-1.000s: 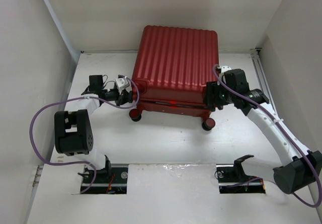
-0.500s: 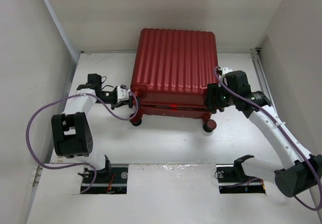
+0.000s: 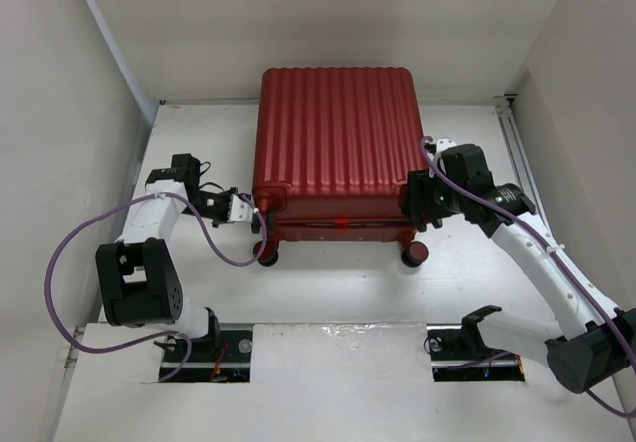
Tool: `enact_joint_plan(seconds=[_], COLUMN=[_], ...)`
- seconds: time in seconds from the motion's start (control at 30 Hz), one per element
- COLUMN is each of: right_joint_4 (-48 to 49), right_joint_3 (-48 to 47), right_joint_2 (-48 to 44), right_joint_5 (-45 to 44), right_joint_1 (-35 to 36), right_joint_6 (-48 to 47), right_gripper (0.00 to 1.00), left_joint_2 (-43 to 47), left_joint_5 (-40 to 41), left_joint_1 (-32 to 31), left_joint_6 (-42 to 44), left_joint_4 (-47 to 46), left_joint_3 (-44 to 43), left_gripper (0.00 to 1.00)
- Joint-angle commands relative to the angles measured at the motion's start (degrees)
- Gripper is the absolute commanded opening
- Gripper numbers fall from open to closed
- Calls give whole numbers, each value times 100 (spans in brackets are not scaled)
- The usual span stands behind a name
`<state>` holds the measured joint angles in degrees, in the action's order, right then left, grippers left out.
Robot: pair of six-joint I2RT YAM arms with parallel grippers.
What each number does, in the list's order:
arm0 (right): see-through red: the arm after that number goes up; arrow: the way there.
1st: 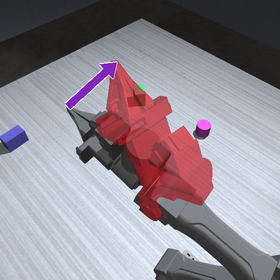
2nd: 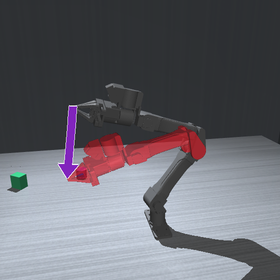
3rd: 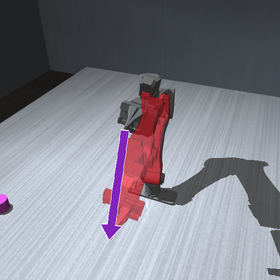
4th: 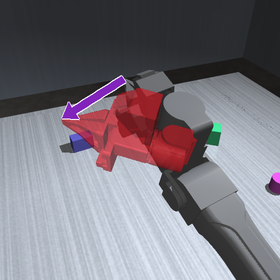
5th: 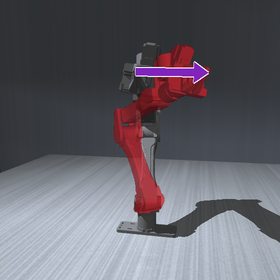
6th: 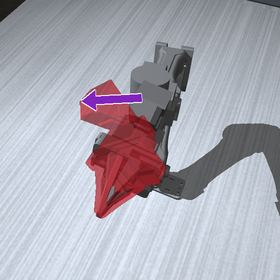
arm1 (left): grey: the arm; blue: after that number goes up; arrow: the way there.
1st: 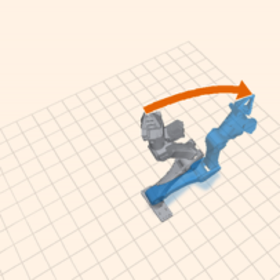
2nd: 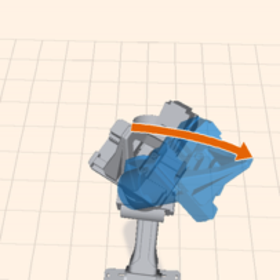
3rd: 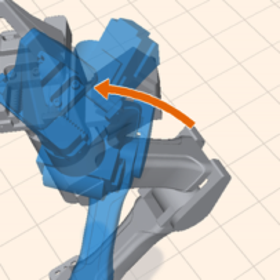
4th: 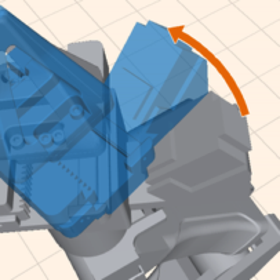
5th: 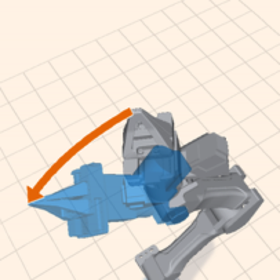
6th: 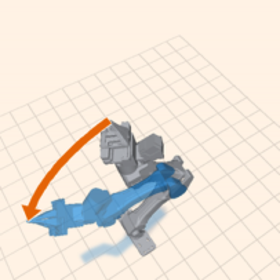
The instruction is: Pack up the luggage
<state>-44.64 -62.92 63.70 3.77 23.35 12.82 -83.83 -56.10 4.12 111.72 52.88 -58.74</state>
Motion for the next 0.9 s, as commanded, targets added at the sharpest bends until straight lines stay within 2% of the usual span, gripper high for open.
enact_joint_plan(seconds=[0.0, 0.07, 0.13, 0.17, 0.27, 0.3, 0.4, 0.47, 0.57, 0.6, 0.63, 0.73, 0.83, 0.87], right_joint_4=[650, 580, 448, 378, 263, 263, 763, 922, 765, 460, 274, -639, -852, -853], right_joint_3=[-116, -116, -194, -264, -265, -265, 111, 270, 403, 403, 238, -306, -712, -879], right_joint_2=[-227, -227, -227, -227, -227, -296, -481, -534, -595, -657, -736, -1192, -1246, -1246], right_joint_5=[555, 432, 205, 107, -209, -210, -271, -341, -535, -761, -912, -1587, -1757, -1653], right_joint_1=[240, 240, 301, 406, 748, 854, 1397, 1654, 1936, 1936, 2014, 2242, 2445, 2559], right_joint_6=[458, 511, 564, 616, 853, 941, 1398, 1601, 1584, 1583, 1496, 1338, 1066, 917], right_gripper=[0, 0, 0, 0, 0, 0, 0, 0, 20, 26, 47, 70, 86, 100], left_joint_2=[289, 341, 341, 341, 394, 516, 971, 1184, 1369, 1370, 1430, 1562, 1694, 1808], left_joint_5=[-191, -357, -602, -726, -982, -1034, -1149, -1219, -1150, -1071, -1018, -1122, -1184, -1184], left_joint_1=[-245, -245, -245, -245, -245, -297, -376, -377, -430, -430, -430, -193, -192, -192], left_joint_6=[1106, 931, 406, -232, -843, -1358, -1706, -2326, -3567, -3570, -3674, -3527, -3325, -3324], left_joint_4=[1189, 1128, 1075, 997, 1145, 1145, 1145, 857, 67, 64, -23, 203, 310, 310], left_joint_3=[161, 39, -67, -146, -146, -146, 177, 310, 390, 442, 503, 609, 671, 741], left_gripper=[0, 0, 0, 0, 0, 0, 0, 0, 0, 0, 0, 0, 0, 0])
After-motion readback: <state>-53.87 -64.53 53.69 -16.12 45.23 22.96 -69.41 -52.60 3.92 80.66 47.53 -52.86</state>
